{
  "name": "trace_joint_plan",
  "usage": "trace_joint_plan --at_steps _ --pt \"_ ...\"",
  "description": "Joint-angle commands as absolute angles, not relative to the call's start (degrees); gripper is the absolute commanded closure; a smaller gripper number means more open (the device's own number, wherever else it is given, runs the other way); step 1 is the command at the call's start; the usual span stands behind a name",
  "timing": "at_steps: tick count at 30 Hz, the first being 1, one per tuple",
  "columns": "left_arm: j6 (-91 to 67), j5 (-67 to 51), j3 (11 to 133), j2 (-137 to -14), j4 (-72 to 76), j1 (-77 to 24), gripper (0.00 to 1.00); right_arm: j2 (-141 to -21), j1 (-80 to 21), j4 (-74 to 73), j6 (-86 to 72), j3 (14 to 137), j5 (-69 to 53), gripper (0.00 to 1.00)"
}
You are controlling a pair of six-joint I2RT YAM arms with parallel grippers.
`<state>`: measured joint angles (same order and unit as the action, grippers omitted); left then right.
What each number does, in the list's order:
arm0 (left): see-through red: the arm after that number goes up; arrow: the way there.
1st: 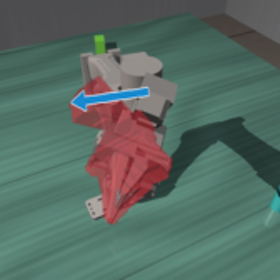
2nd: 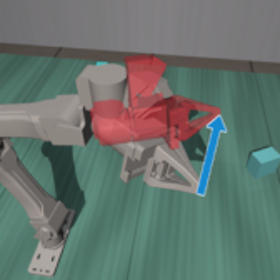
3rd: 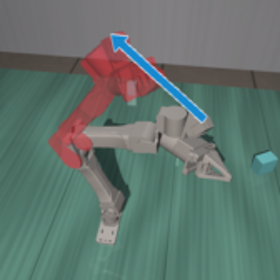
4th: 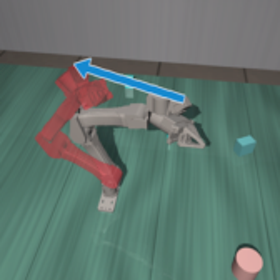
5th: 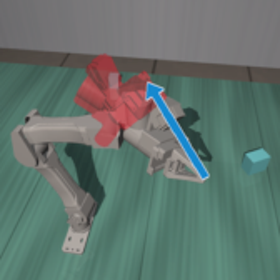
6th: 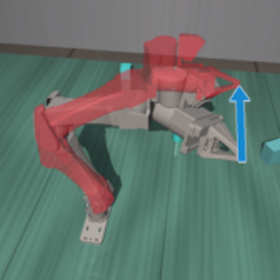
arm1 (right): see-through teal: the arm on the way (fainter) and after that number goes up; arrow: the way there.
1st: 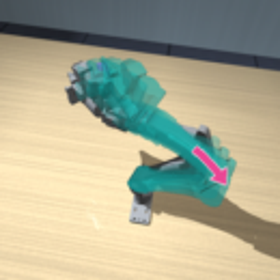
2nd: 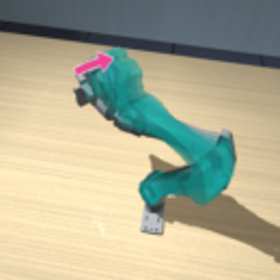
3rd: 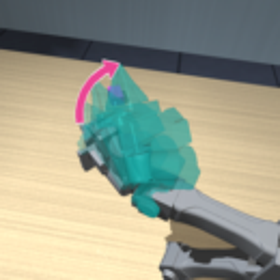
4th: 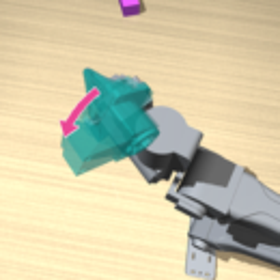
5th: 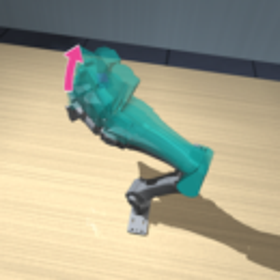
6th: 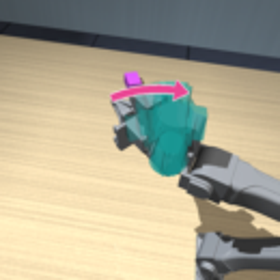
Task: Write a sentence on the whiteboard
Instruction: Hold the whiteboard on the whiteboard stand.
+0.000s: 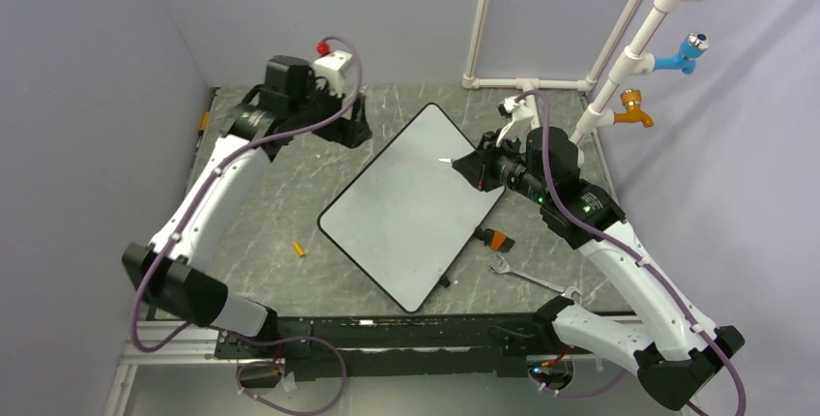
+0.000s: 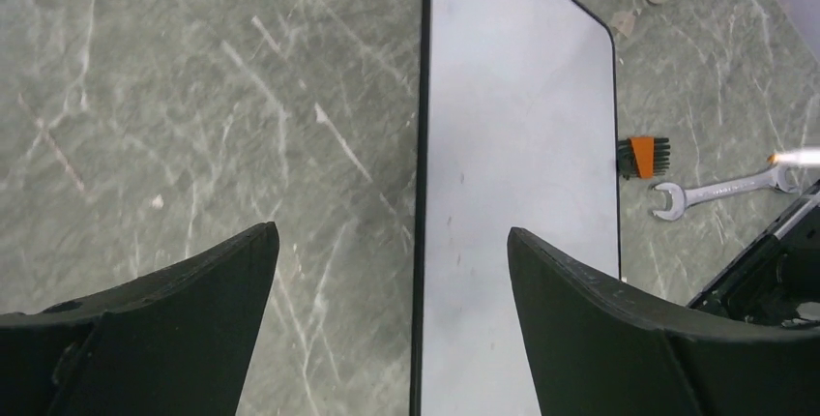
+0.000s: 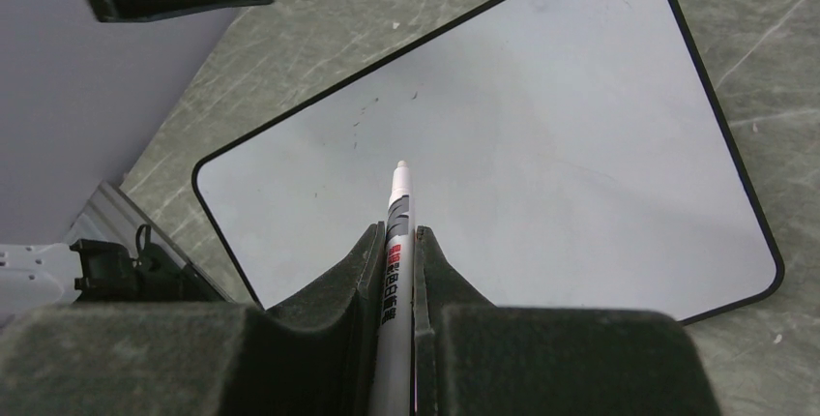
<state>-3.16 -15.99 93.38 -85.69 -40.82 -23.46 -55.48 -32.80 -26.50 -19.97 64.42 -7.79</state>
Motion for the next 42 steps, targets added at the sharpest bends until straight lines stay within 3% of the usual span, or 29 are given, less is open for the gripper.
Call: trace_joint_plan --at_steps 1,10,16,25,28,38,42 --pt "-2.44 -25.94 85.91 -79.35 -41.94 -16.68 0.07 -55.34 -32.69 -23.93 -21.11 64.65 -9.19 1.00" --pt "-1.97 -36.55 72.96 -75.10 -37.06 -12.29 0.03 -56.86 -32.63 -22.04 -21.76 64.25 -11.89 1.00" --pt "-1.48 -48.54 71.73 -78.13 -35.80 -10.23 0.25 -57.56 -32.66 -21.26 -22.04 64.21 -12.46 1.00" --pt "-3.33 -50.76 69.69 -79.00 -34.73 -10.20 0.40 -59.33 -32.69 -20.33 -21.65 64.42 -13.23 1.00" --pt "-4.02 -51.59 70.02 -80.59 -35.47 -10.20 0.56 -59.81 -32.67 -19.77 -21.54 64.75 -13.91 1.00" --pt "-5.93 -52.67 68.51 -83.14 -36.42 -10.43 0.44 -60.36 -32.67 -18.85 -21.34 64.82 -15.01 1.00" --pt "-5.66 -52.36 68.31 -84.07 -37.36 -11.07 0.50 -60.32 -32.72 -18.90 -21.19 64.86 -14.94 1.00"
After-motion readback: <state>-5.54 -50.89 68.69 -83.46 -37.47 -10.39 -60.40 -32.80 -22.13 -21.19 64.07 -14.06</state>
